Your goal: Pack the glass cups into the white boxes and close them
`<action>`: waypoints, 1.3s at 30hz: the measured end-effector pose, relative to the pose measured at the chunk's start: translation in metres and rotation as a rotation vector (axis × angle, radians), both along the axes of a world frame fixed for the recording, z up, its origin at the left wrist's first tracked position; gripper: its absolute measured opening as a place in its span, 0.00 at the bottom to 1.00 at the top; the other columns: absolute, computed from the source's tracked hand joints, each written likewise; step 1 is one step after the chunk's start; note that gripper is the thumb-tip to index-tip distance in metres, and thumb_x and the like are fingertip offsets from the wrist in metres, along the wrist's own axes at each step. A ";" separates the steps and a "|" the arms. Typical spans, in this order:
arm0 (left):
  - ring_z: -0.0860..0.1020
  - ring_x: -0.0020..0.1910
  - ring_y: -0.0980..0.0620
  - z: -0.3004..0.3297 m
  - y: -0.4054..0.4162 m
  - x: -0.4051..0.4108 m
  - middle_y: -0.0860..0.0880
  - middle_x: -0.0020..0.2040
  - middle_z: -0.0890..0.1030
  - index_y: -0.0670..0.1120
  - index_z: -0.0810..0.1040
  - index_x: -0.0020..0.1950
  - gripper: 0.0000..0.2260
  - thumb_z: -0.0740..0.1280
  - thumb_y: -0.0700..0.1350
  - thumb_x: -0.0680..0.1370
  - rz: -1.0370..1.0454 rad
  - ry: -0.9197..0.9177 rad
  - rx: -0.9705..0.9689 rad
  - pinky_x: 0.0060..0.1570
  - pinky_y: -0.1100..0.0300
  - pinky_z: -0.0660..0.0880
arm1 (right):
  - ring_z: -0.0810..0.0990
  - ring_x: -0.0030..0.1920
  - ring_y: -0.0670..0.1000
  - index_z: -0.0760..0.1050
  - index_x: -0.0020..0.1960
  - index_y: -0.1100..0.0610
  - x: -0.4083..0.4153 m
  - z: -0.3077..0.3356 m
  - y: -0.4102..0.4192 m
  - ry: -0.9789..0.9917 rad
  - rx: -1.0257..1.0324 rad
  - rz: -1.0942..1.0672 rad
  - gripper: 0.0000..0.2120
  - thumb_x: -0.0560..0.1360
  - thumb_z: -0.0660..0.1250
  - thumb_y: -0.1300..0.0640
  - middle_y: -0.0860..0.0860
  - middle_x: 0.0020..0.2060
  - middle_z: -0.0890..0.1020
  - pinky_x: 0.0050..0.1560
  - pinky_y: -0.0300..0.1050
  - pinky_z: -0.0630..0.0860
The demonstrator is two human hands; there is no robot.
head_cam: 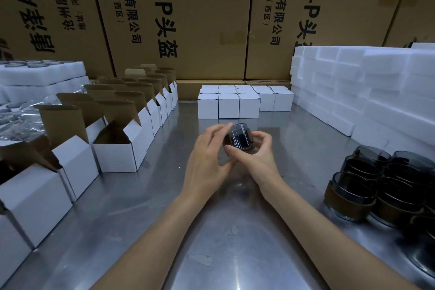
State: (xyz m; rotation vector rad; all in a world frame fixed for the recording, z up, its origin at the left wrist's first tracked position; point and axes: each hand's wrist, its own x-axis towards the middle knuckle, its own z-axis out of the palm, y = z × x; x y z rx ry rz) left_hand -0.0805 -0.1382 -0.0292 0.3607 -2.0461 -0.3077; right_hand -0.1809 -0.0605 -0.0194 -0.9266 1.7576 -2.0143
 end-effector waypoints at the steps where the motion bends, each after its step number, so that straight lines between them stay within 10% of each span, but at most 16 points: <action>1: 0.72 0.61 0.53 0.000 0.000 0.000 0.50 0.63 0.73 0.47 0.71 0.70 0.27 0.73 0.42 0.72 -0.004 0.010 0.032 0.58 0.62 0.71 | 0.76 0.56 0.46 0.64 0.61 0.53 0.000 -0.001 -0.001 0.006 0.023 0.012 0.32 0.65 0.79 0.59 0.51 0.58 0.73 0.56 0.39 0.74; 7: 0.78 0.56 0.55 0.003 -0.002 -0.002 0.49 0.59 0.75 0.49 0.72 0.62 0.27 0.75 0.32 0.68 -0.197 0.224 0.482 0.59 0.66 0.71 | 0.81 0.52 0.51 0.74 0.64 0.55 -0.009 0.007 0.004 -0.592 0.023 0.452 0.29 0.75 0.57 0.35 0.52 0.55 0.82 0.53 0.47 0.73; 14: 0.75 0.61 0.53 0.000 -0.003 -0.005 0.47 0.63 0.74 0.45 0.70 0.63 0.26 0.75 0.34 0.69 -0.235 0.226 0.597 0.62 0.61 0.72 | 0.84 0.43 0.48 0.75 0.60 0.56 -0.010 0.005 0.005 -0.690 0.017 0.582 0.22 0.79 0.55 0.41 0.53 0.47 0.84 0.45 0.40 0.79; 21: 0.72 0.64 0.58 -0.005 -0.002 -0.004 0.57 0.66 0.69 0.57 0.64 0.70 0.34 0.76 0.41 0.70 -0.175 0.078 0.405 0.63 0.65 0.69 | 0.81 0.54 0.52 0.70 0.58 0.50 0.002 -0.005 -0.002 -0.223 -0.044 0.096 0.24 0.67 0.78 0.58 0.53 0.55 0.79 0.57 0.50 0.78; 29: 0.75 0.62 0.55 -0.004 -0.002 -0.001 0.55 0.62 0.75 0.51 0.69 0.64 0.27 0.68 0.31 0.69 -0.168 0.048 0.393 0.59 0.59 0.74 | 0.72 0.51 0.37 0.65 0.61 0.45 0.001 -0.004 -0.002 0.145 0.098 0.051 0.29 0.67 0.76 0.60 0.49 0.58 0.67 0.44 0.22 0.70; 39: 0.73 0.58 0.46 -0.006 0.003 0.006 0.52 0.65 0.68 0.49 0.65 0.62 0.27 0.56 0.30 0.65 -0.211 -0.335 0.262 0.53 0.46 0.74 | 0.76 0.53 0.50 0.59 0.61 0.49 -0.006 -0.017 0.000 0.456 0.310 0.020 0.35 0.64 0.77 0.54 0.48 0.56 0.72 0.50 0.44 0.73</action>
